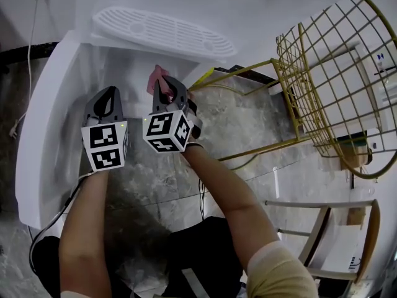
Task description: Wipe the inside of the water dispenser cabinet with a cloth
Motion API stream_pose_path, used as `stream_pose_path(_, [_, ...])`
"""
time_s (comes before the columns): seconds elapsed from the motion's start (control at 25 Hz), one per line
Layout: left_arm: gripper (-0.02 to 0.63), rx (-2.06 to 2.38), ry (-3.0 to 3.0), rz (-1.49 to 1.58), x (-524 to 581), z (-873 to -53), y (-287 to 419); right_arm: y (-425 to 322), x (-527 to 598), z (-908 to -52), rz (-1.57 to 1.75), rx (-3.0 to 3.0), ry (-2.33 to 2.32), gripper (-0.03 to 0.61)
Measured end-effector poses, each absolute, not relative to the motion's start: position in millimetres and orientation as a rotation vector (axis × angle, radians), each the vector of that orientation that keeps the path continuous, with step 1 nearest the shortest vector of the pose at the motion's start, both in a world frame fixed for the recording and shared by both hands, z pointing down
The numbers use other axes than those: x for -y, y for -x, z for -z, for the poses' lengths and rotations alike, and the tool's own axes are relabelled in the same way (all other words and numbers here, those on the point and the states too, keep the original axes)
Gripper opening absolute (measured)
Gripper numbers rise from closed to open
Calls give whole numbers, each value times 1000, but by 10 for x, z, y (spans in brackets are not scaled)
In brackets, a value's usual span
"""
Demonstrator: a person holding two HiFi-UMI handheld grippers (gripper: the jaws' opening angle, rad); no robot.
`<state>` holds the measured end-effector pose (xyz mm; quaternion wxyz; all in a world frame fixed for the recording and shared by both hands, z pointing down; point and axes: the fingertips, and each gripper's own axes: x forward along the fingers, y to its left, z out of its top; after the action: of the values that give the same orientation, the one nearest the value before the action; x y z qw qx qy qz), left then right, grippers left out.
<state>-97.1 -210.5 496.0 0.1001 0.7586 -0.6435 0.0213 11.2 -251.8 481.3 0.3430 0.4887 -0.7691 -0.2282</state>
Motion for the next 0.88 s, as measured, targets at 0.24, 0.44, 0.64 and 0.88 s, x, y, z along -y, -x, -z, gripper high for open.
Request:
stream_pose_path(0.24, [17,1922,-2203,34,2099,-4807,1059,73,2369,-4340,993,1926,-1214,29])
stream_pose_path(0.44, [17,1938,-2215,62,2098,-4715,1079,-27,2416,-4138,1274,1694,-1201,28])
stream_pose_path(0.64, [17,1946,-2253,52,2111,-4650,1087,-212,2466,-4040,1382,1540,-1220,28])
stream_pose_path(0.88, [17,1926,-2276,60,2109,-4634,1034,-202,2481,-4001,1493,1394,-1186,28])
